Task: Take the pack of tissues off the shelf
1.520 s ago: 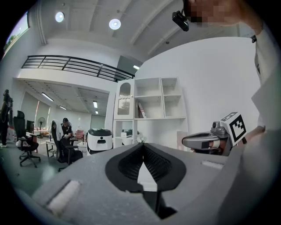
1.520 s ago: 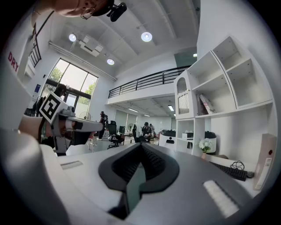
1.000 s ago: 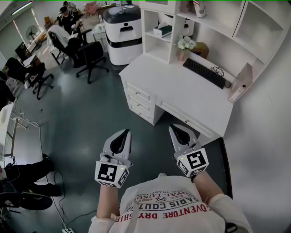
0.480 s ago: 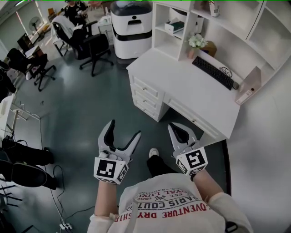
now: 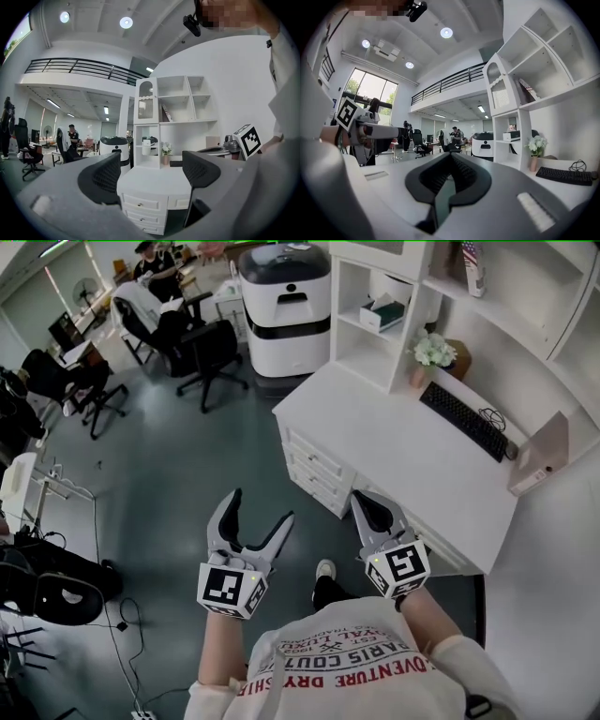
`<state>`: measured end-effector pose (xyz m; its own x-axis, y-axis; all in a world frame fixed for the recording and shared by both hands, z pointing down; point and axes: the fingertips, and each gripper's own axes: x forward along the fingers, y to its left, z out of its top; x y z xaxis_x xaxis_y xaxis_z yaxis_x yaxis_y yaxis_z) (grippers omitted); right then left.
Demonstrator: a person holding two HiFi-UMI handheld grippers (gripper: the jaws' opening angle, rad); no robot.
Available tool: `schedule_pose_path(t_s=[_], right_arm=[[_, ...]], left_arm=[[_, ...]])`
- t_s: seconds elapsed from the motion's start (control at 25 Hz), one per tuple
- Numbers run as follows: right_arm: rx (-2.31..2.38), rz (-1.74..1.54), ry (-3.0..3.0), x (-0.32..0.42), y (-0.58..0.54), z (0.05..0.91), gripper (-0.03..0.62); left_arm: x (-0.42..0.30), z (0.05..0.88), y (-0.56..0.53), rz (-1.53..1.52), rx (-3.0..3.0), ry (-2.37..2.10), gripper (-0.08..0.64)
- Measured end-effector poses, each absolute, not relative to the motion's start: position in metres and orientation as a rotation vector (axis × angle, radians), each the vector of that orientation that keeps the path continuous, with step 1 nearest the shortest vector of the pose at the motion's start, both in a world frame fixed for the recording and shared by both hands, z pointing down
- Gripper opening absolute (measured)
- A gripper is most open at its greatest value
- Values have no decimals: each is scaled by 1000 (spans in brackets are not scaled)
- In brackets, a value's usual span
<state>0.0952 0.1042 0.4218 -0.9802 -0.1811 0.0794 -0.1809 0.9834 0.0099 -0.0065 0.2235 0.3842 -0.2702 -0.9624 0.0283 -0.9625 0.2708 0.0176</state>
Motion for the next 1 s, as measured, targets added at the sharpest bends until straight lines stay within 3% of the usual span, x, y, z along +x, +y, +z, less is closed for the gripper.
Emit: schedule_pose_path(t_s=[0.4,1.0], right_arm=[[392,-15,-3043,27,-32,416,-2],[753,24,-2940,15,-159,432,-2]], left_arm=[[-84,376,76,-14,1980,-2418,414],[-129,390,-101,18,2247,-2140,405]])
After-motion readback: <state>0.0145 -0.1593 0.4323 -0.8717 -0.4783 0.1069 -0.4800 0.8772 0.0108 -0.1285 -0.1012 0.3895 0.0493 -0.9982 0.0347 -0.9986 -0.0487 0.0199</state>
